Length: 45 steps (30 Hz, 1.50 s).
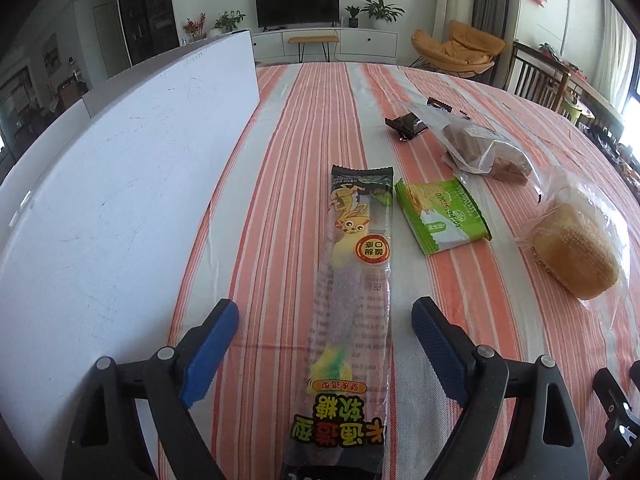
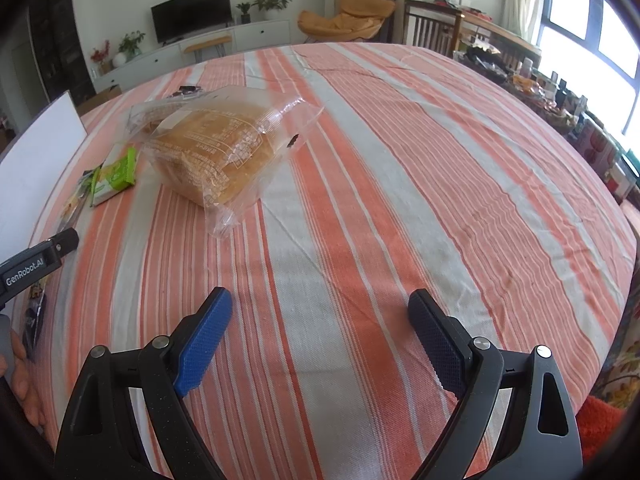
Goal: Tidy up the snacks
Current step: 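Position the left tool over the long clear Astavt packet, then grasp the green cracker packet with the right tool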
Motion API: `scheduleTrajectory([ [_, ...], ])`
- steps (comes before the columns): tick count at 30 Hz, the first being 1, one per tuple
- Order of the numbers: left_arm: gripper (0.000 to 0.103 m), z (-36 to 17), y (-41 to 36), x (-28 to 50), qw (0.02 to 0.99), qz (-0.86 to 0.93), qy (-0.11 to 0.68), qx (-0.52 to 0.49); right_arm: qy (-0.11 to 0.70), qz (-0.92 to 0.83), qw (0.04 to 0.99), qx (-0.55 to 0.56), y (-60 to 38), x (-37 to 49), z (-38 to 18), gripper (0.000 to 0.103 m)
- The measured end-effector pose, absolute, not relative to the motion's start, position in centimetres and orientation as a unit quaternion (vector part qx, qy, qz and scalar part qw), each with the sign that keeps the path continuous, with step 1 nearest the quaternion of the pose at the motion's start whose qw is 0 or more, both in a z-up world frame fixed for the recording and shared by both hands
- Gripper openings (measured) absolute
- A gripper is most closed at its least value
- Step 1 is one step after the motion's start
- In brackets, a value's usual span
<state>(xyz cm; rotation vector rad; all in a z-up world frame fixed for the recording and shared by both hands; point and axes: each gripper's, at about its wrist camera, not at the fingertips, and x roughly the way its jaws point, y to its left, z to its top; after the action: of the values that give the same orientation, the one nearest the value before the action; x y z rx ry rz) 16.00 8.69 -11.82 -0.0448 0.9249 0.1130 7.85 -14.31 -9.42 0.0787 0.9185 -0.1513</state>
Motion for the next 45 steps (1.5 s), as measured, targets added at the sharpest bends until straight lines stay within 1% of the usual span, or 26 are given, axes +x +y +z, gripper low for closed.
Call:
scheduleTrajectory([
  [23,0.088,-11.8,8.7,16.0,0.893,0.054,0.446,-0.022,0.442,-0.07,0.893,0.041,-14.4,7.8,-9.4,0.092],
  [27,0.088,-11.8,8.7,16.0,0.893,0.054,0.446,-0.021,0.434,-0.062,0.896,0.075,-15.3,7.5,-9.0,0.091],
  [30,0.088,-11.8,8.7,16.0,0.893,0.053,0.446,-0.021,0.4,-0.04,0.905,0.14,-16.8,6.7,-7.7,0.09],
  [32,0.088,-11.8,8.7,16.0,0.893,0.053,0.446,-0.021,0.363,-0.012,0.918,0.16,-16.9,6.4,-5.7,0.091],
  [34,0.088,-11.8,8.7,16.0,0.893,0.053,0.446,-0.021,0.354,0.046,0.92,0.163,-15.6,8.0,-3.3,0.092],
  [36,0.088,-11.8,8.7,16.0,0.893,0.053,0.446,-0.021,0.368,0.132,0.91,0.14,-13.1,11.0,-1.0,0.092],
  [38,0.088,-11.8,8.7,16.0,0.893,0.053,0.446,-0.021,0.406,0.203,0.885,0.102,-10.0,14.7,0.0,0.091],
  [40,0.088,-11.8,8.7,16.0,0.893,0.053,0.446,-0.021,0.456,0.238,0.855,0.064,-6.9,18.4,-0.6,0.088],
  [42,0.089,-11.9,8.9,16.0,0.893,0.051,0.446,-0.029,0.509,0.238,0.827,0.032,-4.1,21.4,-2.7,0.087],
  [43,0.089,-12.0,8.7,16.1,0.893,0.052,0.446,-0.027,0.522,0.234,0.82,0.028,-3.4,22.5,-3.6,0.084],
  [44,0.089,-12.0,8.5,16.1,0.893,0.053,0.447,-0.025,0.537,0.231,0.811,0.029,-2.9,23.5,-4.6,0.076],
  [45,0.089,-12.1,8.5,16.2,0.893,0.053,0.447,-0.025,0.549,0.232,0.802,0.033,-2.5,24.3,-5.4,0.071],
])
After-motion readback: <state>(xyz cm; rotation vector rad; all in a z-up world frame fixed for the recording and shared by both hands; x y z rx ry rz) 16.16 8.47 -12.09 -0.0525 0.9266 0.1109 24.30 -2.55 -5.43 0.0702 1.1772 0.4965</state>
